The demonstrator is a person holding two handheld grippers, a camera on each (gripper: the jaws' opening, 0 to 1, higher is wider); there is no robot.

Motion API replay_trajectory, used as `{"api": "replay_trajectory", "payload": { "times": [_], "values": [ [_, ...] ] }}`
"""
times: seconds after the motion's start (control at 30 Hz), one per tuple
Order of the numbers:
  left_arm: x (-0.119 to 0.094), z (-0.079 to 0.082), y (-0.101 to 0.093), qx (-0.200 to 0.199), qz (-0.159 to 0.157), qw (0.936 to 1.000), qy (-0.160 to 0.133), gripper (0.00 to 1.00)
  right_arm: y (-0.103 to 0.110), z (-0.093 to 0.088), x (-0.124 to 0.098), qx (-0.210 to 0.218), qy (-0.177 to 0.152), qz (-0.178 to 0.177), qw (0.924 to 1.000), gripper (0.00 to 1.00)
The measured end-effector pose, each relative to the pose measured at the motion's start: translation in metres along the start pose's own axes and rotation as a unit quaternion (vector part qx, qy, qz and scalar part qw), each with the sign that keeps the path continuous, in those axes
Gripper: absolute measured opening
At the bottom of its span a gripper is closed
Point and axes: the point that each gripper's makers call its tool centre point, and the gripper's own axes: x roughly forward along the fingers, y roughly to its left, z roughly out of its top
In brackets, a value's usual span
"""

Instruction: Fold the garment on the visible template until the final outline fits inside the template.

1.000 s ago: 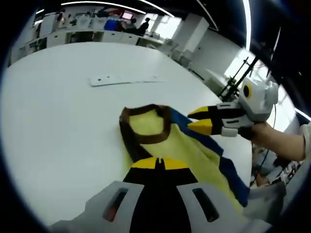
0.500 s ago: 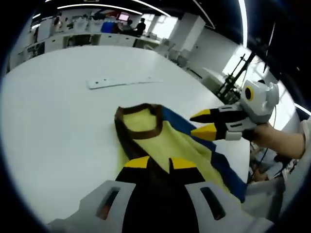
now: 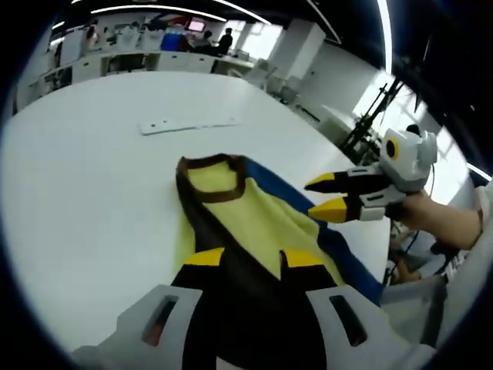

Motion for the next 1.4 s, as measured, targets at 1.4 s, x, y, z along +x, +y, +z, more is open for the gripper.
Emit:
{"api": "replay_trajectory", "payload": {
  "times": [1.4],
  "values": [
    [-0.071,-0.033,-0.049,0.001,0.022,0.9998,-0.002,0.57,0.029,-0.036,-0.103,0.048,-0.010,-0.013,0.9987,0.51]
  ]
}}
